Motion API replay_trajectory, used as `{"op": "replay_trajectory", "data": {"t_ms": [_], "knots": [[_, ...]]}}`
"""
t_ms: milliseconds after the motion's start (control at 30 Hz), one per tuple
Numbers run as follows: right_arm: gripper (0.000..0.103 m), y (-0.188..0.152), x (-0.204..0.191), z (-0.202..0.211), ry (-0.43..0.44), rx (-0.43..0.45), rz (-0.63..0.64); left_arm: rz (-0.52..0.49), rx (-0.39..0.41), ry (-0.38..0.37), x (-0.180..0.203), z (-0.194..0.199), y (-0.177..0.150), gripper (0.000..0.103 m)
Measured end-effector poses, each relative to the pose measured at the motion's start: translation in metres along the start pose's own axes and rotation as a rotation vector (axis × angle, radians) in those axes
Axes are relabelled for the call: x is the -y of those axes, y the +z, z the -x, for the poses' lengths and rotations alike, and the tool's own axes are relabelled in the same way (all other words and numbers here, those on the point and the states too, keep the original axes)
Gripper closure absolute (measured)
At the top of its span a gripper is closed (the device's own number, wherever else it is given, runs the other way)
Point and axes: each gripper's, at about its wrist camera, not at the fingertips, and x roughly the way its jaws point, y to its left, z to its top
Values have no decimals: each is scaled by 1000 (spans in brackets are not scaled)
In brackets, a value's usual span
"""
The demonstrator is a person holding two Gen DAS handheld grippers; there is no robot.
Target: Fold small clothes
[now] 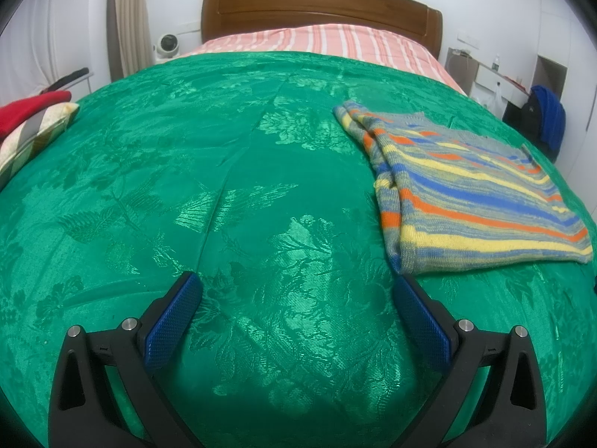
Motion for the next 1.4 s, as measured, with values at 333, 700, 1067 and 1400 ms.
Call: {"op": "replay_trajectory", "data": {"t_ms": [333, 700, 1067, 1400], "knots": [[22, 0, 0, 0, 0, 0, 0, 1, 0, -1, 0, 0, 0, 0], [22, 0, 0, -1, 0, 0, 0, 1, 0, 1, 0, 0, 0, 0], [22, 1, 1, -1, 5, 4, -3, -137, -11, 46, 69, 43, -4, 1], [23, 17, 42, 46, -1, 80, -243, -700, -38, -311, 334, 23, 3, 5]]}}
